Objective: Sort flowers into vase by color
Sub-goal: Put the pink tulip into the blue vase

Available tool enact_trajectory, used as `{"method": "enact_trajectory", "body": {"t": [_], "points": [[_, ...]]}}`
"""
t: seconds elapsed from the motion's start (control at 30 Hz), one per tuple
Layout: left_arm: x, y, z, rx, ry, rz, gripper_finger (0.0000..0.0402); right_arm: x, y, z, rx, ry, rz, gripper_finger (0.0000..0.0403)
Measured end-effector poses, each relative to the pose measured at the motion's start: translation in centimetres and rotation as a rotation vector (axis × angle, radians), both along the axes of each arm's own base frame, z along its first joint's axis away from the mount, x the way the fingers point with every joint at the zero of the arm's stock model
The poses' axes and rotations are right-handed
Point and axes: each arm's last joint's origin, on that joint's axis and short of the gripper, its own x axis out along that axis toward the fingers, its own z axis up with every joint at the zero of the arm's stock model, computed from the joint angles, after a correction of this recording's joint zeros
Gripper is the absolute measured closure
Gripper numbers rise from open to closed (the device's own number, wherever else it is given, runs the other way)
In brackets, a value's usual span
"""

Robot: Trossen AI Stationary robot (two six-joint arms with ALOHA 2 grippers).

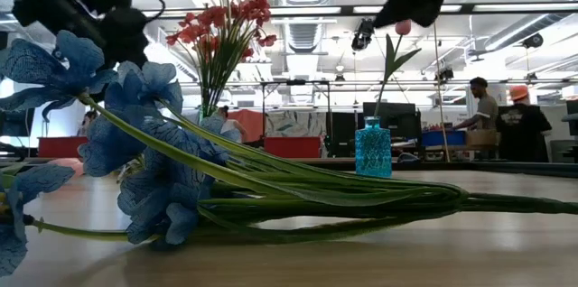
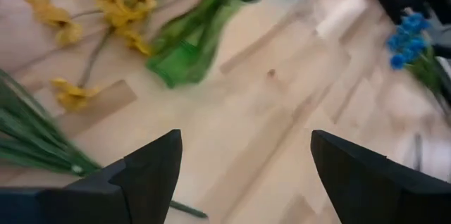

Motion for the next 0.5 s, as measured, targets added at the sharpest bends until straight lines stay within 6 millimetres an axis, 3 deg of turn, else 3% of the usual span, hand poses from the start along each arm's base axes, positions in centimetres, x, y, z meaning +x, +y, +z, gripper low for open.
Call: {"method": "enact_trajectory", "body": {"t": [0.27,0.5], "points": [[0.1,-3.4,0.4,-0.007,-0.163,-0.067,0.0104,2.9,6.0,-3.8,0.028,0.218,0.125,0.0076],[0.4,-7.4,0.4,0.046,-0.306,-0.162,0.0104,3.7,12.3,-4.2,-0.001,0.32,0.173,0.0076]]}}
